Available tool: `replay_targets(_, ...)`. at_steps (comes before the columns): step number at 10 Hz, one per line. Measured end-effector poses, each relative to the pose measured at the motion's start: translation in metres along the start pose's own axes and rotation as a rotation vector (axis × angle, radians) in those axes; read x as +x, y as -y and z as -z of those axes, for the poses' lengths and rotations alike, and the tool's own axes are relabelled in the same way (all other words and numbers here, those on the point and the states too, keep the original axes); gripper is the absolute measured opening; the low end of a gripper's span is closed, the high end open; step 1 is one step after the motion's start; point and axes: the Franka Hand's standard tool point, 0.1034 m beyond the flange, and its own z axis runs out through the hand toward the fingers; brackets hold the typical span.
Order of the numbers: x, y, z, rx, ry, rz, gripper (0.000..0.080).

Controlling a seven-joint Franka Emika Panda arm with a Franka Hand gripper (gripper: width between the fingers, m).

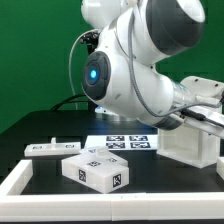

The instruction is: Assemble cabinet

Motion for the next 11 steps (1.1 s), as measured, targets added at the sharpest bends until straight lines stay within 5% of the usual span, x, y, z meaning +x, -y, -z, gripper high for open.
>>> replay_targets(1, 0.0006, -0.0003, 0.0014, 0.002, -0.001, -0.001, 0.0797)
replay_targets(2, 0.0007, -0.0003, 0.0015, 0.003, -0.001, -0.001, 0.0708)
replay_targets(3, 0.0008, -0.0004, 0.0014, 0.002, -0.001, -0.001, 0.0525)
replay_targets(4, 0.0008, -0.0004, 0.0015, 0.003, -0.001, -0.001, 0.0525)
replay_targets(5, 0.0008, -0.0004, 0.0015, 0.003, -0.001, -0.001, 0.0364)
replay_targets(6, 0.0009, -0.0004, 0.0015, 0.003, -0.001, -0.001, 0.0364)
replay_targets(8, -0.0018, 0.0048, 0.0039, 0.013, -0.001, 0.007, 0.0051)
replay_targets(11, -0.0018, 0.0033, 0.0108, 0.015, -0.013, 0.021, 0.0033)
